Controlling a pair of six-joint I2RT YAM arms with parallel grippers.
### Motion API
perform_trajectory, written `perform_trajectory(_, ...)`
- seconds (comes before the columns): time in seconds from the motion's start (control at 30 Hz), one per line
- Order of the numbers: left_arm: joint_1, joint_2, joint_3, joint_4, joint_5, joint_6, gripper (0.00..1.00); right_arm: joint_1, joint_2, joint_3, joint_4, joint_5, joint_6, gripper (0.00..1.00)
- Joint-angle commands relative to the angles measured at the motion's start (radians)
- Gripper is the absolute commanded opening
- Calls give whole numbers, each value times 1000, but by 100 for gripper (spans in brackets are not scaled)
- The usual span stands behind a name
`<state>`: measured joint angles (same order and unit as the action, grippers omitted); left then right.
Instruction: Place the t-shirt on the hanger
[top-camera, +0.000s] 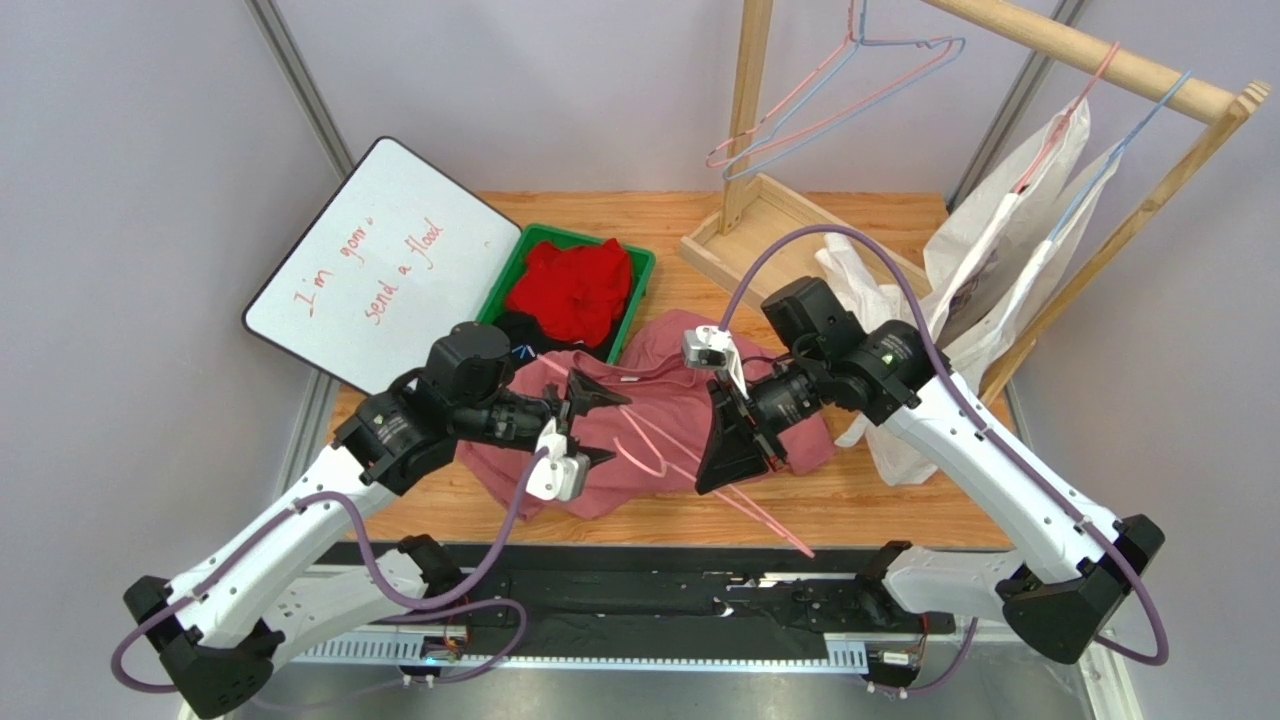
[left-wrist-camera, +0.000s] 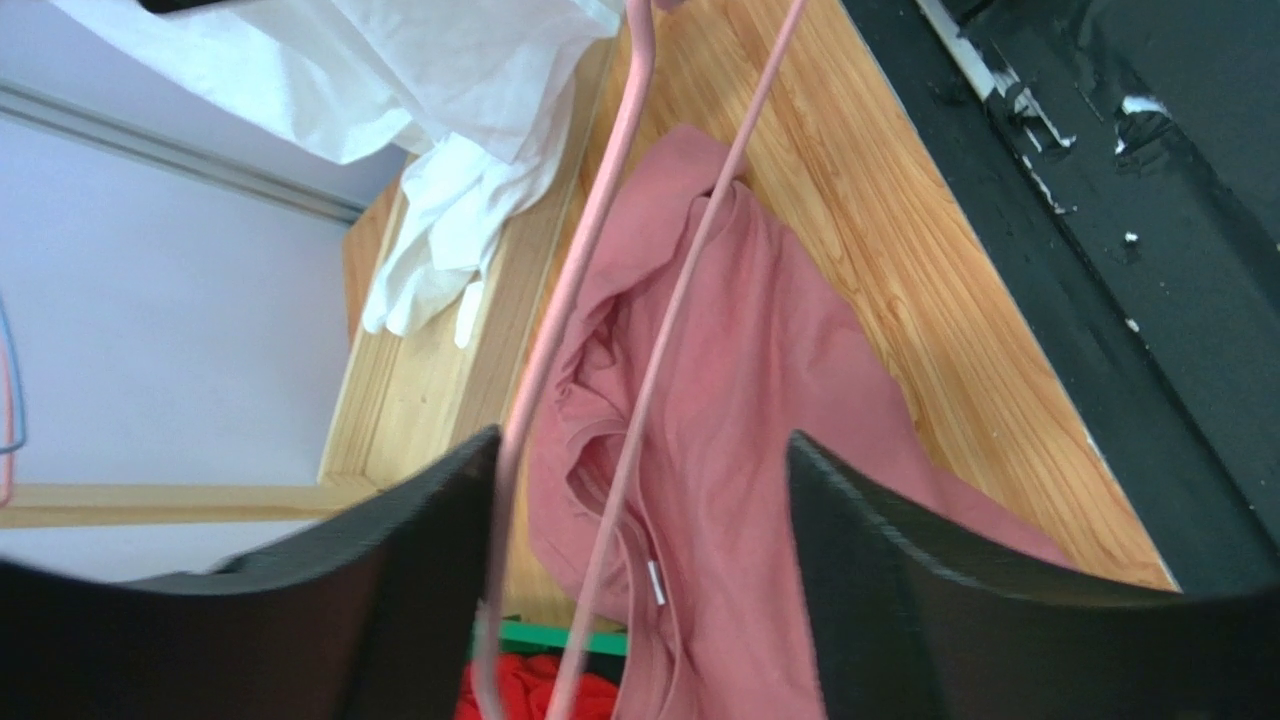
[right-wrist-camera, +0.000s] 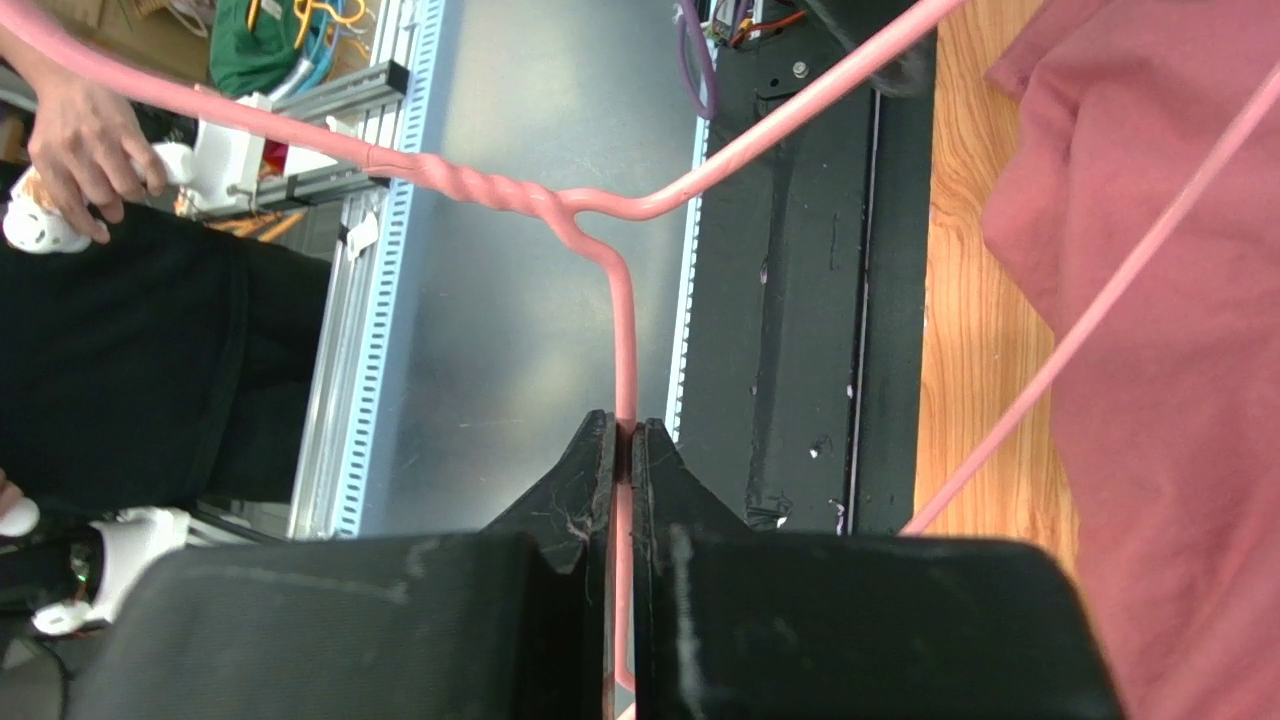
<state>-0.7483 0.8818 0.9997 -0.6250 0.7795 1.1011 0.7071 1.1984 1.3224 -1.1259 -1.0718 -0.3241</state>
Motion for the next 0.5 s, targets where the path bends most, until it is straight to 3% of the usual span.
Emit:
perform_trajectory(0.0,-13,28,-10,18,-37,13,57,12,15,84,-63,7,-113,0)
perform_trajectory(0.07,-13,32,-13,24,-54,-7,47,12,17,106,-69,18,-128,0)
perform_trajectory(0.13,-13,36,-9,36,-80,-67,23,12,17,126,-61,32,-128,0)
perform_trajectory(0.17,-13,37,-7,45,-94,-99,2,12,20,132,-55,39,-130,0)
perform_trajectory(0.2,-13,37,-9,65,-114,-206,0,11,23,141,-48,56,-130,0)
perform_trajectory(0.23,-13,40,-3,96,-161,-257,0,11,24,152,-35,131,-124,7)
perform_trajectory(0.27,-13,43,2,97,-181,-303,0,11,27,176,-3,188,-92,39)
perform_trajectory(0.33,-13,54,14,67,-201,-396,0,3,30,219,5,336,-86,72)
perform_trajectory(0.37,-13,60,19,55,-200,-435,0,-3,29,256,21,367,-78,100)
perform_trajectory(0.47,-3,74,19,45,-195,-565,0,-17,15,293,61,429,-70,100)
